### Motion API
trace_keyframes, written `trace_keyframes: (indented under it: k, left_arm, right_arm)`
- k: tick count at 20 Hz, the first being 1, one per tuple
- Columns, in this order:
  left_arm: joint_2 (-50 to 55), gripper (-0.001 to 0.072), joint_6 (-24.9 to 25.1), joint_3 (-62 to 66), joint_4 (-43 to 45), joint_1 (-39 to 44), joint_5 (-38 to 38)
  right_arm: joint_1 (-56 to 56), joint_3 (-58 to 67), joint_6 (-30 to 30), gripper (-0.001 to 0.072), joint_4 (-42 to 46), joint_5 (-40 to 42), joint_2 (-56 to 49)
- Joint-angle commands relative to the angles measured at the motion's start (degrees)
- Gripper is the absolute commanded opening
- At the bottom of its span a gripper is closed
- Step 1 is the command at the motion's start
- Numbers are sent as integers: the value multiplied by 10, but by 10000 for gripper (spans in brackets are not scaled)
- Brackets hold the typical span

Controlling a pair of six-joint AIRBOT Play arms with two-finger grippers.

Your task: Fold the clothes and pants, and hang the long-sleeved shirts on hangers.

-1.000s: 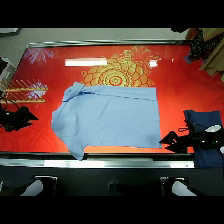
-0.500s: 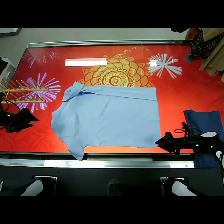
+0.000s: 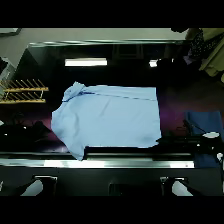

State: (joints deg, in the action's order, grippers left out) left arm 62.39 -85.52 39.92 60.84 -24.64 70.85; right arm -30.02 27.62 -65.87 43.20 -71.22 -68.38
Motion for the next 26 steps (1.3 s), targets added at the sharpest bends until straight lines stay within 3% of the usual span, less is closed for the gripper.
trace_keyframes:
  k: [1,8,14,15,17,22,24,26]
  left_arm:
    - [2,410,12,-63,-21,0,-49]
    - [59,410,91,-93,-134,1,-103]
    - [116,404,105,-92,-169,28,-118]
    - [118,328,105,-92,-169,31,-118]
    - [112,19,106,-86,-178,28,-113]
    - [97,23,106,17,-179,30,-61]
    - [91,22,105,92,-182,31,-37]
    - [83,22,98,192,-182,38,-14]
  right_arm:
    - [0,0,-15,34,-5,-10,28]
    - [0,0,-30,34,-6,-34,62]
    - [0,0,-45,34,-5,-38,99]
    - [0,0,-47,34,-6,-41,102]
    - [0,0,-50,33,-11,-52,106]
    - [10,37,8,31,-104,-28,122]
    - [77,113,9,31,-90,28,122]
    - [159,217,-44,31,-23,109,122]
